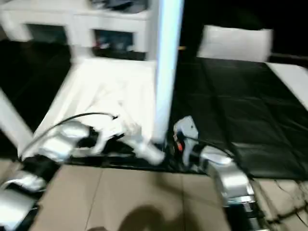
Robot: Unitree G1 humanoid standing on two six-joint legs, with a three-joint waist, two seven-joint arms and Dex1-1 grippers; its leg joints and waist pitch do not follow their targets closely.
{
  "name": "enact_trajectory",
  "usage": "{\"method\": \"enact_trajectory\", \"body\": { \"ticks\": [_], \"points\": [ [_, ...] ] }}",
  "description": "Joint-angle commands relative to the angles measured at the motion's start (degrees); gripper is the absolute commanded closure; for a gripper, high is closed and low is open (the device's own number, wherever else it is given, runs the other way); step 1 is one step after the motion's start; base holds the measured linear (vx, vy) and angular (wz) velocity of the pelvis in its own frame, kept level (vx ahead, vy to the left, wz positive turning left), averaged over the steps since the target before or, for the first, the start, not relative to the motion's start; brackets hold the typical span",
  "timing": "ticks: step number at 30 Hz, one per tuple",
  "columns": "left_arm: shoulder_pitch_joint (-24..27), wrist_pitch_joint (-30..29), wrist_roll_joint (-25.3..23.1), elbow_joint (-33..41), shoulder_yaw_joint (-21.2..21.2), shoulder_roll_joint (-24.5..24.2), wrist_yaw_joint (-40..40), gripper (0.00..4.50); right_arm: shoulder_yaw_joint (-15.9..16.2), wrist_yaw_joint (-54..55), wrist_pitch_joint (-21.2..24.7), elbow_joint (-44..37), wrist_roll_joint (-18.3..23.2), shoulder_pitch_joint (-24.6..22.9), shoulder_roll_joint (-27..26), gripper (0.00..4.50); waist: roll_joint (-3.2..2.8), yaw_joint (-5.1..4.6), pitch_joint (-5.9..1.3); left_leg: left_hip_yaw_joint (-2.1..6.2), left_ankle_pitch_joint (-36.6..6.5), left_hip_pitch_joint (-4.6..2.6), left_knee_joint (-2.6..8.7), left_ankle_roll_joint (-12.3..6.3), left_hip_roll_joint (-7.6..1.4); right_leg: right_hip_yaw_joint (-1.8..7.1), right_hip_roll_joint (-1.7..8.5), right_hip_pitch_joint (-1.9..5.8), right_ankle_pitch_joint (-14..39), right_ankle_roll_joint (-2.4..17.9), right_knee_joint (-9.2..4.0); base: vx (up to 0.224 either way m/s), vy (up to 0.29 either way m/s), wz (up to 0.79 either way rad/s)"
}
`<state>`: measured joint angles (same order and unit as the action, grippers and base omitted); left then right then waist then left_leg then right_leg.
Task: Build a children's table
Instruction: Rotate leg to tighten
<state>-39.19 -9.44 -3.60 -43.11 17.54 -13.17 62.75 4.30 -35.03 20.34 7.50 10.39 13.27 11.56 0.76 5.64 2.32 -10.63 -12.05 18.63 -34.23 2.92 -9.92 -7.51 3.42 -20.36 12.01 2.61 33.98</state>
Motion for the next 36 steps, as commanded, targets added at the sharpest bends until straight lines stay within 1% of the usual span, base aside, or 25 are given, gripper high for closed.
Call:
{"method": "enact_trajectory", "body": {
  "ticks": [1, 2, 3, 4, 5, 7, 8, 9, 11, 13, 15, 16, 17, 18, 19, 20, 21, 22, 23, 24, 27, 28, 34, 35, 36],
  "points": [
    [-3.14, -2.83, 1.41, -0.97, -3.42, 4.42, -12.70, 4.50, 6.43, 3.56, 3.06, 1.09, -0.35, 0.20, -6.61, 2.54, -0.19, -0.51, -1.89, 2.94, -18.44, -0.99, 4.51, 0.39, -3.96, 3.27, 7.62, 0.90, 33.75, 0.30, -8.01, 0.000, 0.000, 0.00],
    [-3.27, -3.08, 1.39, -1.06, -3.76, 4.75, -13.61, 4.50, 6.14, 4.83, 3.19, 1.42, -0.47, 0.40, -7.32, 2.54, -0.29, -0.83, -1.79, 2.92, -19.31, -1.25, 4.52, 0.47, -4.03, 3.23, 7.56, 0.69, 33.98, 0.49, -8.15, 0.000, 0.000, 0.00],
    [-3.52, -3.42, 1.31, -1.30, -4.38, 5.30, -15.47, 4.50, 5.69, 6.93, 3.29, 2.04, -0.75, 0.77, -8.45, 2.54, -0.23, -1.26, -1.79, 3.19, -20.70, -1.31, 4.56, 0.68, -4.07, 2.82, 7.72, 1.02, 34.29, 0.36, -8.34, 0.000, 0.000, 0.00],
    [-3.91, -4.04, 1.24, -1.60, -5.15, 6.00, -17.79, 4.50, 4.85, 10.53, 3.37, 3.53, -1.59, 1.77, -10.32, 2.54, -0.44, -1.36, -1.96, 3.33, -20.66, -1.09, 4.70, 0.80, -4.25, 2.81, 7.80, 1.35, 33.22, 0.50, -8.08, 0.000, 0.000, 0.00],
    [-4.33, -4.15, 1.13, -1.97, -5.88, 6.43, -20.04, 4.50, 3.42, 14.33, 3.76, 5.31, -1.91, 3.09, -12.28, 2.54, -0.45, -1.80, -2.24, 3.70, -19.82, -0.23, 5.31, 0.85, -4.69, 2.96, 7.72, 1.99, 28.44, 0.94, -7.42, 0.000, 0.000, 0.00],
    [-4.83, -4.48, 0.65, -2.27, -6.75, 6.96, -22.81, 4.50, 1.11, 20.32, 4.27, 7.71, -2.70, 5.04, -15.22, 2.54, -0.64, -2.15, -2.29, 3.56, -19.76, -0.54, 5.39, 1.36, -4.73, 3.27, 7.90, 1.28, 26.02, 2.60, -7.03, 0.000, 0.000, 0.00],
    [-5.01, -4.32, 0.18, -2.31, -7.02, 6.90, -23.88, 4.50, -0.64, 23.11, 3.76, 9.15, -2.70, 6.40, -16.91, 2.54, -0.38, -2.38, -2.43, 3.47, -18.86, -0.42, 5.21, 1.50, -4.56, 3.45, 8.11, 1.42, 24.68, 3.56, -6.81, 0.000, 0.000, 0.00],
    [-4.91, -4.14, -0.14, -2.02, -6.83, 6.51, -23.50, 4.50, -1.48, 23.93, 2.96, 9.73, -2.52, 7.01, -17.61, 1.98, -0.40, -2.40, -2.52, 3.33, -16.78, -0.13, 5.18, 1.01, -4.48, 3.66, 8.13, 1.57, 22.65, 4.19, -6.54, 0.000, 0.000, 0.00],
    [-4.78, -3.91, -0.43, -1.78, -6.63, 6.04, -23.14, 4.50, -1.90, 24.02, 1.87, 10.12, -2.33, 7.46, -17.91, 1.84, -0.37, -2.35, -2.47, 3.02, -15.01, -0.02, 5.12, 0.32, -4.55, 4.00, 8.13, 1.42, 20.25, 4.93, -6.30, 0.000, 0.000, 0.00],
    [-4.22, -3.02, -1.17, -1.02, -5.89, 4.64, -21.57, 4.50, -2.77, 23.54, 0.35, 9.47, -1.85, 7.62, -18.35, 1.66, -0.31, -2.57, -2.65, 3.08, -13.05, 0.69, 5.22, -0.57, -4.67, 4.00, 8.04, 1.89, 18.46, 5.56, -5.63, 0.000, 0.000, 0.00],
    [-3.17, -2.72, -1.15, 0.35, -5.36, 2.71, -18.89, 4.50, -2.32, 20.12, -1.28, 7.18, -1.28, 6.46, -16.38, 1.47, -0.31, -2.58, -3.29, 2.87, -9.21, 1.02, 4.78, -1.19, -4.60, 4.24, 8.19, 2.27, 12.85, 6.52, -4.89, 0.000, 0.000, 0.00],
    [-2.86, -2.64, -1.07, 0.77, -5.15, 2.18, -17.89, 4.50, -2.25, 19.23, -1.59, 6.41, -1.24, 6.04, -15.70, 1.41, 0.02, -2.45, -3.80, 2.73, -3.91, 1.48, 4.40, -2.73, -4.50, 4.35, 8.11, 2.66, 4.86, 8.02, -3.57, 0.000, 0.000, 0.00],
    [-2.56, -2.05, -0.95, 1.08, -5.00, 1.75, -17.14, 4.50, -2.28, 18.30, -2.13, 5.76, -1.31, 5.65, -15.10, 1.32, 0.03, -2.45, -3.87, 2.59, -1.61, 1.65, 4.25, -3.79, -4.36, 4.29, 7.89, 2.54, 1.52, 8.55, -3.22, 0.000, 0.000, 0.00],
    [-2.17, -1.51, -0.79, 1.48, -4.80, 1.19, -16.07, 4.50, -2.40, 17.10, -2.64, 4.96, -1.28, 5.16, -14.23, 1.11, 0.17, -2.33, -4.25, 2.34, 4.36, 2.09, 3.30, -7.02, -3.94, 4.43, 7.71, 2.27, -9.37, 10.72, -1.77, 0.059, -0.036, 0.02],
    [-1.70, -1.30, -0.62, 1.98, -4.53, 0.48, -14.60, 4.50, -2.59, 15.78, -2.97, 4.07, -1.04, 4.57, -13.07, 1.11, 0.22, -2.19, -4.32, 2.27, 5.39, 2.01, 3.15, -8.06, -3.88, 4.40, 7.70, 2.20, -11.92, 11.32, -1.47, 0.059, -0.036, 0.02],
    [-1.13, -0.17, -0.60, 2.51, -3.97, -0.40, -12.68, 4.50, -2.75, 13.91, -3.37, 3.10, -0.56, 3.95, -11.66, 0.96, 0.34, -2.10, -4.35, 2.28, 6.60, 2.40, 2.94, -9.87, -3.72, 4.25, 7.68, 2.32, -14.65, 11.78, -1.08, 0.053, -0.036, 0.00],
    [-0.58, 0.90, -0.31, 3.00, -3.64, -1.08, -10.76, 4.50, -2.83, 11.97, -3.85, 2.14, -0.13, 3.39, -10.24, 0.88, 0.87, -2.12, -4.36, 2.16, 6.34, 2.62, 2.80, -10.64, -3.60, 4.16, 7.60, 2.32, -14.75, 11.62, -1.11, 0.000, 0.000, 0.00],
    [0.15, 1.48, 0.14, 3.65, -3.35, -1.95, -8.60, 4.50, -3.14, 9.59, -4.42, 1.10, 0.25, 2.77, -8.18, 0.78, 0.45, -1.62, -3.98, 1.98, 3.61, 2.67, 2.81, -10.67, -3.66, 3.94, 7.66, 2.14, -9.53, 10.18, -1.83, 0.000, 0.000, 0.00],
    [0.31, 1.55, 0.25, 3.80, -3.30, -2.14, -8.14, 4.50, -3.22, 9.08, -4.53, 0.88, 0.32, 2.63, -7.72, 0.78, 0.45, -1.62, -3.98, 1.98, 3.61, 2.67, 2.81, -10.67, -3.66, 3.94, 7.66, 2.14, -9.53, 10.18, -1.83, 0.000, 0.000, 0.00],
    [1.32, 3.68, 0.01, 4.69, -1.74, -3.98, -4.36, 4.50, -3.61, 4.65, -5.17, -0.34, 1.43, 1.99, -4.53, 0.68, 0.56, -1.13, -3.61, 1.91, 0.43, 2.41, 3.03, -9.34, -3.91, 3.88, 7.48, 2.00, -2.11, 8.28, -2.65, 0.000, 0.000, 0.00],
    [2.27, 6.82, -0.44, 5.24, 0.34, -6.70, 0.70, 4.50, -3.43, -1.81, -5.67, -2.00, 2.57, 1.21, 0.56, 0.36, 0.61, -1.09, -3.16, 1.82, -2.98, 1.99, 3.46, -7.14, -4.24, 3.87, 7.04, 1.58, 6.94, 6.25, -3.58, 0.000, 0.000, 0.00],
    [2.44, 7.14, -0.63, 5.36, 0.81, -7.47, 1.86, 4.50, -3.19, -3.95, -5.57, -2.66, 2.96, 0.90, 2.20, 0.28, 0.39, -0.79, -3.05, 1.94, -4.34, 1.77, 3.64, -6.14, -4.44, 3.92, 7.18, 1.47, 10.17, 5.47, -3.85, 0.000, 0.000, 0.00],
    [3.17, 11.37, 0.29, 6.26, 2.36, -11.04, 11.34, 4.50, -0.38, -17.81, -4.52, -5.41, 5.97, -0.31, 11.36, 0.03, 0.75, -0.05, -2.56, 2.04, -8.86, 0.88, 4.20, -3.45, -4.72, 4.14, 7.57, 1.23, 16.48, 5.06, -4.68, 0.000, 0.000, 0.00],
    [3.19, 12.10, 0.41, 6.35, 2.72, -11.52, 12.69, 4.50, 0.44, -20.19, -4.41, -5.68, 6.35, -0.33, 12.46, 0.03, 0.77, 0.05, -2.64, 2.06, -8.80, 0.91, 4.17, -3.37, -4.67, 4.13, 7.61, 1.37, 16.40, 5.08, -4.66, 0.000, 0.000, 0.00],
    [3.30, 13.19, 0.73, 6.68, 3.61, -12.32, 15.56, 4.50, 1.62, -23.98, -3.91, -5.92, 7.27, -0.07, 13.72, 0.03, 1.17, 0.09, -2.74, 2.05, -7.74, 1.05, 4.14, -3.57, -4.73, 4.23, 7.57, 1.47, 14.88, 5.25, -4.38, 0.000, 0.000, 0.00]
  ]
}}
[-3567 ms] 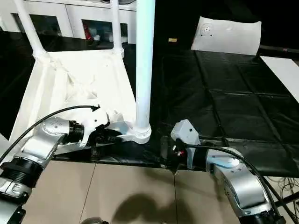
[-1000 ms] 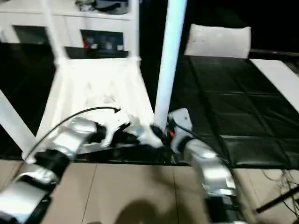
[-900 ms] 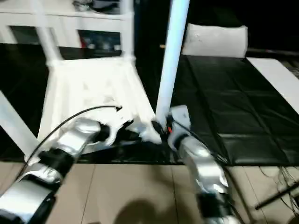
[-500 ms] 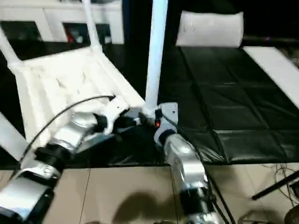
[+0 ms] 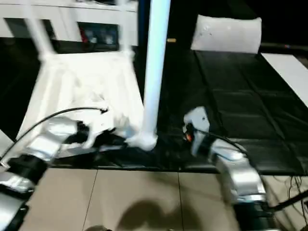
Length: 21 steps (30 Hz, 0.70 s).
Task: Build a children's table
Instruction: Rotate leg to tighten
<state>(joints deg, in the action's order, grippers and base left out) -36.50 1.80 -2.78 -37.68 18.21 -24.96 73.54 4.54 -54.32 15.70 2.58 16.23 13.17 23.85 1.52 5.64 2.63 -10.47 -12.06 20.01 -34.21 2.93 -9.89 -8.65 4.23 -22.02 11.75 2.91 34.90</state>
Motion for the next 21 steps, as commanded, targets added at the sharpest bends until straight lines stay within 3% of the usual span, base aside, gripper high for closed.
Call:
{"method": "enact_trajectory", "body": {
  "ticks": [1, 5, 13, 21],
  "points": [
    [0.63, 2.46, 0.05, 1.35, 3.36, -0.90, 6.15, 4.50, 1.92, -6.47, 1.00, -1.08, 1.87, 0.21, 1.99, 0.03, 0.27, 0.25, -3.11, 1.91, -7.36, -0.28, 4.06, -3.82, -4.71, 5.36, 6.82, 3.20, 14.37, 5.22, -5.17, 0.000, 0.000, 0.00],
    [0.23, 5.40, 0.17, 1.89, 5.50, -1.90, 11.40, 4.50, 4.63, -14.07, 1.38, 0.89, 3.42, 2.71, 3.15, 0.36, 0.65, 0.74, -3.28, 1.84, -5.01, -0.17, 3.94, -4.77, -4.95, 5.26, 6.75, 3.15, 10.36, 6.68, -4.44, 0.000, 0.000, 0.00],
    [0.15, 6.37, 0.15, 4.94, 7.35, -1.14, 14.53, 4.50, 9.04, -21.05, -0.19, 7.25, 2.29, 7.50, 2.85, 0.99, 0.89, 2.20, -3.43, 1.64, -3.96, -0.51, 3.87, -3.15, -5.18, 5.34, 6.95, 2.96, 7.65, 8.21, -3.86, 0.000, 0.000, 0.00],
    [0.00, 7.35, -0.16, 4.39, 7.41, -0.78, 14.35, 4.50, 10.31, -24.41, -0.49, 11.08, 2.53, 10.45, 1.82, 1.72, 1.33, 2.38, -3.42, 1.75, -4.46, -0.30, 3.90, -2.54, -5.15, 5.25, 7.02, 3.17, 9.91, 7.04, -3.99, 0.000, 0.000, 0.00]
  ]
}}
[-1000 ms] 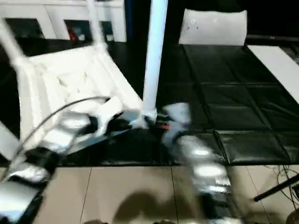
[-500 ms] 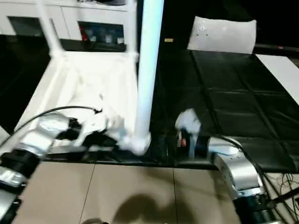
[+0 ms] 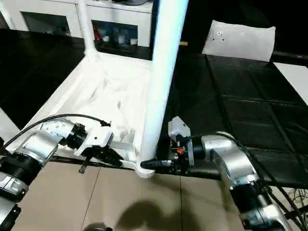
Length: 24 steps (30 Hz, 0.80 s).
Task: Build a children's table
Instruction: Rotate leg to tighten
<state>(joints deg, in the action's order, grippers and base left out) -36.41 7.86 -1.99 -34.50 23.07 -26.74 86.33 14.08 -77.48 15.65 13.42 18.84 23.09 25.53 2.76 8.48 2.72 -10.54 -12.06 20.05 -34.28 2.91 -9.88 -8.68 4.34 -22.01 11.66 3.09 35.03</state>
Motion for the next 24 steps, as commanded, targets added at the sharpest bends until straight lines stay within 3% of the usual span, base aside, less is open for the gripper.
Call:
{"method": "enact_trajectory", "body": {
  "ticks": [1, 2, 8, 9, 11, 13, 15, 16, 19, 22, 23, 24],
  "points": [
    [-0.04, 1.25, -0.98, 1.32, 2.59, 0.96, 1.58, 4.50, 0.96, -1.66, -0.64, 0.86, -0.12, 0.88, 0.04, 1.78, 0.03, -0.44, -3.52, 1.77, -4.36, -0.39, 3.93, -2.49, -5.10, 5.30, 6.87, 3.08, 10.00, 6.92, -4.15, 0.000, 0.000, 0.00],
    [0.01, 1.19, -0.97, 1.40, 2.60, 0.93, 1.62, 4.50, 1.13, -1.94, -0.82, 1.30, -0.13, 1.13, 0.00, 1.90, 0.23, -0.42, -3.57, 1.73, -3.97, -0.32, 3.87, -2.59, -5.07, 5.30, 6.85, 3.16, 9.44, 7.00, -4.04, 0.000, 0.000, 0.00],
    [-0.14, 2.66, -1.79, 0.01, 2.39, 0.75, 0.59, 4.50, 1.57, -2.75, -1.79, 2.92, -0.59, 1.59, -0.56, 2.40, 0.13, -0.35, -3.66, 1.76, -3.24, -0.32, 3.81, -2.85, -5.13, 5.30, 6.83, 3.16, 7.83, 7.37, -3.79, 0.000, 0.000, 0.00],
    [-0.11, 2.70, -1.82, 0.01, 2.34, 0.74, 0.44, 4.50, 1.59, -2.74, -1.77, 2.85, -0.60, 1.54, -0.61, 2.45, -0.16, -0.32, -3.63, 1.82, -3.40, -0.32, 3.84, -2.77, -5.14, 5.28, 6.85, 3.15, 7.82, 7.43, -3.77, 0.000, 0.000, 0.00],
    [-0.12, 2.75, -1.83, -0.26, 1.91, 0.92, -0.63, 4.50, 1.54, -2.61, -1.69, 2.51, -0.43, 1.30, -0.90, 2.48, 0.01, -0.31, -3.63, 1.76, -3.80, -0.38, 3.84, -2.63, -5.13, 5.28, 6.82, 3.14, 8.17, 7.36, -3.88, 0.000, 0.000, 0.00],
    [-0.43, 2.45, -1.91, -1.31, 1.00, 1.63, -3.10, 4.50, 0.99, -1.59, -0.78, 1.09, 0.50, 0.43, -1.55, 2.51, -0.18, -0.22, -3.62, 1.74, -4.02, -0.35, 3.83, -2.54, -5.07, 5.29, 6.84, 3.18, 8.57, 7.25, -4.00, 0.000, 0.000, 0.00],
    [-0.60, 1.86, -1.89, -1.82, 0.47, 2.10, -4.55, 4.50, 0.41, -0.44, 0.08, 0.12, 1.35, -0.21, -2.17, 2.51, -0.10, -0.12, -3.50, 1.75, -5.09, -0.52, 3.94, -2.20, -5.13, 5.24, 6.82, 3.06, 10.50, 6.78, -4.27, 0.000, 0.000, 0.00],
    [-0.75, 1.55, -1.80, -2.24, -0.07, 2.63, -6.00, 4.50, -0.38, 1.36, 1.16, -0.85, 2.28, -0.90, -3.04, 2.52, -0.43, -0.10, -3.46, 1.76, -5.35, -0.56, 3.98, -2.11, -5.14, 5.29, 6.81, 2.96, 11.00, 6.68, -4.38, 0.000, 0.000, 0.00],
    [-1.31, -1.09, -1.70, -3.26, -1.57, 4.32, -10.40, 4.50, -1.28, 7.72, 2.01, -3.65, 1.77, -3.62, -5.44, 2.52, -0.31, 0.00, -3.23, 1.87, -7.33, -0.93, 4.27, -0.77, -5.28, 5.45, 6.99, 2.75, 14.12, 5.71, -5.00, 0.000, 0.000, 0.00],
    [-1.77, -5.20, -1.89, -3.72, -2.75, 6.11, -15.02, 4.50, -1.89, 16.91, 1.98, -4.43, -1.42, -5.81, -8.86, 2.52, -0.33, -0.69, -2.78, 2.14, -11.52, -1.07, 4.62, 1.01, -4.90, 5.14, 7.21, 2.68, 22.95, 3.58, -6.17, 0.000, 0.000, 0.00],
    [-2.30, -9.00, -1.61, -4.24, -4.19, 8.01, -19.28, 4.50, -2.49, 23.70, 2.09, -4.59, -3.61, -7.04, -11.92, 2.53, -0.50, -0.94, -2.51, 2.28, -12.88, -1.17, 4.66, 1.20, -4.75, 4.97, 7.28, 2.58, 25.98, 2.89, -6.64, 0.000, 0.000, 0.00],
    [-2.63, -10.56, -1.64, -4.53, -4.79, 9.14, -21.64, 4.50, -3.17, 27.97, 3.00, -4.39, -4.76, -7.22, -13.92, 2.53, -0.23, -1.66, -1.72, 2.45, -17.41, -2.30, 4.33, 2.35, -4.26, 4.01, 7.36, 1.87, 37.01, -0.66, -8.56, 0.000, 0.000, 0.00]
  ]
}}
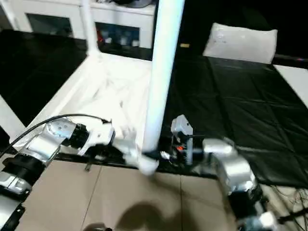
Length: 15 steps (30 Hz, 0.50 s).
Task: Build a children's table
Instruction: Rotate leg to tighten
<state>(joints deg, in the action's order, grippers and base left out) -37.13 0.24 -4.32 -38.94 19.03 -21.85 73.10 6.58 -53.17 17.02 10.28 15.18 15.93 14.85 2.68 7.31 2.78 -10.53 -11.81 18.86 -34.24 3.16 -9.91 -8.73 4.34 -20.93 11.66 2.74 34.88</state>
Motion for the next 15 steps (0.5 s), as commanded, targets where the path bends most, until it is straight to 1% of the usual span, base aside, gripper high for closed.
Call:
{"method": "enact_trajectory", "body": {
  "ticks": [1, 2, 3, 4, 5, 6, 7, 8, 9, 10, 11, 12, 13, 14, 15],
  "points": [
    [-2.31, -4.50, 0.57, -0.43, -1.32, 5.39, -10.92, 4.50, 3.53, 8.12, 2.79, -0.87, -2.09, 0.04, -5.43, 2.55, -0.30, -0.81, -1.66, 2.52, -19.22, -1.57, 3.82, 2.24, -3.80, 3.33, 7.46, 0.63, 40.46, -1.37, -9.24, 0.000, 0.000, 0.00],
    [-2.33, -4.55, 0.56, -0.45, -1.34, 5.44, -11.02, 4.50, 3.49, 8.32, 2.85, -0.87, -2.13, 0.04, -5.52, 2.55, -0.30, -1.75, -1.78, 2.75, -20.54, -1.97, 3.27, 2.41, -3.57, 2.15, 7.49, 0.90, 43.51, -3.17, -10.33, -0.050, 0.017, -0.05],
    [-3.06, -6.91, 0.42, -1.13, -2.29, 7.27, -15.01, 4.50, 2.08, 15.70, 4.85, -0.04, -3.62, 0.61, -9.03, 2.57, -0.97, -2.69, -1.89, 3.37, -22.46, -1.83, 3.80, 2.28, -4.48, 1.13, 7.34, 1.79, 40.80, -3.18, -10.45, 0.000, 0.000, 0.00],
    [-3.23, -7.49, 0.37, -1.27, -2.59, 7.72, -15.91, 4.50, 1.80, 17.41, 5.25, 0.11, -3.91, 0.75, -9.80, 2.57, -1.45, -3.21, -1.99, 3.80, -24.44, -1.76, 4.28, 2.27, -5.20, 0.59, 7.31, 2.32, 38.21, -2.77, -10.45, 0.000, 0.000, 0.00],
    [-3.90, -9.37, 0.30, -1.92, -3.62, 9.19, -19.18, 4.50, 1.01, 22.59, 6.19, 1.22, -4.92, 1.59, -12.25, 2.57, -1.35, -3.79, -2.14, 4.35, -25.72, -0.86, 4.96, 2.39, -5.88, 0.63, 7.32, 3.29, 35.25, -2.86, -9.56, -0.011, 0.052, -0.13],
    [-4.27, -10.34, 0.27, -2.27, -4.16, 9.93, -20.92, 4.50, 0.66, 25.15, 6.56, 1.92, -5.44, 2.10, -13.48, 2.57, -2.65, -4.42, -2.03, 5.20, -33.47, 0.52, 7.92, 3.75, -8.27, 2.01, 6.47, 4.61, 25.41, -0.50, -5.04, 0.000, 0.000, 0.00],
    [-4.56, -11.10, 0.10, -2.47, -4.59, 10.52, -22.44, 4.50, 0.30, 27.70, 6.89, 2.75, -6.04, 2.68, -14.59, 2.57, -2.52, -4.48, -2.05, 5.18, -36.19, 0.51, 8.77, 4.59, -8.58, 2.84, 6.12, 4.64, 21.98, 0.45, -3.46, 0.000, 0.000, 0.00],
    [-4.97, -12.01, 0.24, -2.78, -5.56, 11.32, -24.95, 4.50, -0.23, 30.52, 7.07, 3.98, -6.64, 3.52, -15.86, 2.57, -1.71, -4.72, -1.70, 4.25, -37.52, -0.66, 8.04, 6.62, -6.76, 3.88, 6.68, 2.65, 22.60, 2.46, -4.92, 0.000, 0.000, 0.00],
    [-5.60, -13.90, 0.32, -2.99, -7.04, 12.42, -27.92, 4.50, -1.89, 34.36, 7.68, 5.69, -6.69, 4.85, -18.34, 2.57, -0.28, -4.39, -1.98, 3.67, -29.01, -2.02, 4.72, 5.51, -3.62, 4.20, 8.86, 0.74, 35.46, 1.77, -8.72, 0.000, 0.000, 0.00],
    [-6.02, -14.57, 0.15, -2.97, -7.84, 12.79, -30.03, 4.50, -2.96, 36.48, 7.05, 7.18, -6.67, 6.22, -19.63, 2.57, -0.07, -3.97, -1.71, 3.13, -23.22, -2.57, 2.87, 3.47, -2.55, 4.15, 9.68, 0.14, 40.93, 0.97, -10.21, 0.000, 0.000, 0.00],
    [-6.12, -14.69, 0.09, -2.95, -8.01, 12.86, -30.55, 4.50, -3.21, 37.01, 6.83, 7.56, -6.68, 6.59, -19.92, 2.57, 0.00, -3.75, -1.54, 2.71, -17.96, -2.59, 1.76, 1.73, -1.93, 3.74, 9.98, 0.30, 44.24, -0.14, -10.98, 0.062, 0.002, -0.09],
    [-6.28, -14.67, -0.07, -2.78, -8.14, 12.72, -31.07, 4.50, -3.64, 37.42, 5.73, 8.32, -6.33, 7.48, -20.51, 2.01, -0.96, -3.31, -2.19, 3.30, -10.37, 1.23, 4.47, -0.20, -3.36, 3.08, 8.34, 3.56, 36.20, -2.14, -9.15, 0.075, 0.019, -0.18],
    [-6.33, -14.80, -0.17, -2.61, -8.11, 12.63, -31.09, 4.50, -3.85, 37.52, 5.31, 8.41, -6.21, 7.78, -20.89, 2.01, -1.34, -3.46, -2.62, 3.64, -10.53, 0.79, 4.98, 0.19, -4.42, 3.17, 7.78, 3.09, 30.87, -1.58, -8.67, 0.075, 0.019, -0.18],
    [-6.30, -14.91, -0.34, -2.29, -7.95, 12.47, -31.04, 4.50, -4.21, 37.83, 4.99, 8.34, -6.23, 8.02, -21.43, 1.87, -1.43, -3.94, -3.11, 4.00, -10.25, 0.30, 5.34, 0.92, -5.60, 3.87, 7.30, 2.36, 18.78, 1.49, -6.79, 0.063, 0.021, -0.06],
    [-6.00, -14.64, -0.68, -1.74, -7.40, 11.93, -30.12, 4.50, -4.51, 37.54, 4.53, 8.16, -5.97, 8.19, -21.73, 1.84, -1.07, -4.12, -3.33, 3.76, -8.55, 0.48, 5.26, 0.97, -5.62, 4.58, 7.35, 2.27, 10.30, 5.18, -5.25, 0.070, 0.011, 0.03]
  ]
}}
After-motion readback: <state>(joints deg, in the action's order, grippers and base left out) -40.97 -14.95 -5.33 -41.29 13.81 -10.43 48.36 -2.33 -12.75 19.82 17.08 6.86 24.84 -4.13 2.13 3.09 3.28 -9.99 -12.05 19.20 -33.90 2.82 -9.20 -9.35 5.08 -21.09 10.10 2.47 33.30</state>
